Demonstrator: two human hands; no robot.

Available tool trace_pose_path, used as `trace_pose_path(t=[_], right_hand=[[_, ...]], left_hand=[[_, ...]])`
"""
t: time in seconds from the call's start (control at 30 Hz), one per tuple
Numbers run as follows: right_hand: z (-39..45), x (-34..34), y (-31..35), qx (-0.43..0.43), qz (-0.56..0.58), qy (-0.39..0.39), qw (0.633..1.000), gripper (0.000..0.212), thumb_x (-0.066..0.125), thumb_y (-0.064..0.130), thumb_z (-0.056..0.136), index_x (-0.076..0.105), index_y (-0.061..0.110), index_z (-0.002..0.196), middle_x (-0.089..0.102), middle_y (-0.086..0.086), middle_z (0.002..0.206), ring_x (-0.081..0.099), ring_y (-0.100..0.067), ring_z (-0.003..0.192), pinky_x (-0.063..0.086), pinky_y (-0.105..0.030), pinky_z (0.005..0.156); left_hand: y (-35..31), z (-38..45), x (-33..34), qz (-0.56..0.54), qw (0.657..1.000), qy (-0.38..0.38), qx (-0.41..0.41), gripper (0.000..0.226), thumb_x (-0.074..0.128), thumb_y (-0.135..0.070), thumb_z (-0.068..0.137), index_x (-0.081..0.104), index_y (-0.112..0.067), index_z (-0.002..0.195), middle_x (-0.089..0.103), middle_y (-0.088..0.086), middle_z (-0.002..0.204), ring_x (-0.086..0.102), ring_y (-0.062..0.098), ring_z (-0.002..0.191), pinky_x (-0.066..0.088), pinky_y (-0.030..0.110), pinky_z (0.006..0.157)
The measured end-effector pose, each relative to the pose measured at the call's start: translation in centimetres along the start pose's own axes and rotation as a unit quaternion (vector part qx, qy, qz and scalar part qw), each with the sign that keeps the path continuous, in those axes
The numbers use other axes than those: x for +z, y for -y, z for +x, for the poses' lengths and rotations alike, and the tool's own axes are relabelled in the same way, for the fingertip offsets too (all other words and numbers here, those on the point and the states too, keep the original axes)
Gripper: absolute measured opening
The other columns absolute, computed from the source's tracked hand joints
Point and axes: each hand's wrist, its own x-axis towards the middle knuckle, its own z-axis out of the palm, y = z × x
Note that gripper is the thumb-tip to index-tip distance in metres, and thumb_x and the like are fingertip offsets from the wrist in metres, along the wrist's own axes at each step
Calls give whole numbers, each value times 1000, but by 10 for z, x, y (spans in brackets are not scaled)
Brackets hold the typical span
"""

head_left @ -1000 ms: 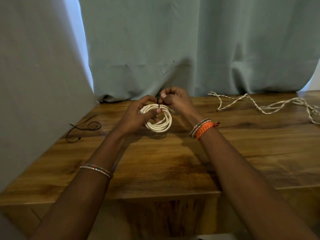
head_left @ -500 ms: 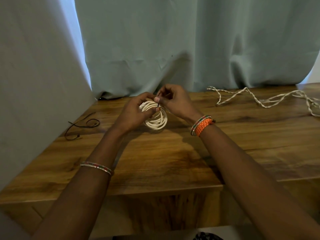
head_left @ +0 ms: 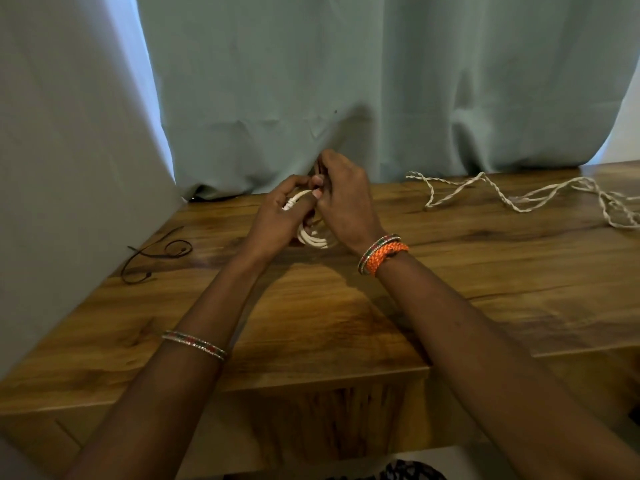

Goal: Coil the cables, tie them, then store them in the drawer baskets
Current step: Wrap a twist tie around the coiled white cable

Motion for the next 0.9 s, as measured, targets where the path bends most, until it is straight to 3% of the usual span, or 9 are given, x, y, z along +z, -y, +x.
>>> trace_pose_path(t=[0.13,0.27,0.4,0.53,0.77,0.9], right_hand=[[0,-1,4,43,27,-64,997,26,55,-4,71,40,16,75,43,6,65,40,-12,58,27,-23,53],[2,1,6,88,49,-87,991,25,54,-8,71,41,13,71,38,10,57,38,-4,51,25,-15,46],[-1,-7,4,85,101,-29,991,21,52,-11,77,46,9,70,42,8,56,46,5,48,30,-5,43],[-5,-5,3,100,89,-3,991,19,54,-6,79,51,10,70,47,12,56,47,3,50,31,-7,45],[-4,-3,1,55,70,10,996,21,53,-7,80,47,12,73,49,-1,70,40,-3,60,32,-9,53],[-7,-6,2,57,47,23,997,20,52,-6,81,46,12,75,49,2,65,41,-3,56,32,-9,50]], left_hand=[[-7,2,10,-8,1000,4,-24,17,47,-21,96,58,-17,109,52,11,70,51,18,60,46,17,42],[-5,7,11,-19,999,5,-36,16,46,-20,96,60,-17,102,55,3,66,51,6,51,42,16,45],[3,7,-2,-10,998,27,-61,10,57,-17,91,61,-25,88,60,-6,65,54,0,51,44,15,49],[13,3,-17,-18,999,30,-26,26,66,5,79,61,-6,103,70,-15,66,62,-5,64,49,11,64],[12,-1,-13,-23,1000,16,11,28,62,4,83,60,-9,108,71,-16,72,63,-1,64,51,15,57],[8,-2,-10,-27,999,15,10,21,60,2,86,60,-5,105,69,-10,75,61,-1,59,50,14,55]])
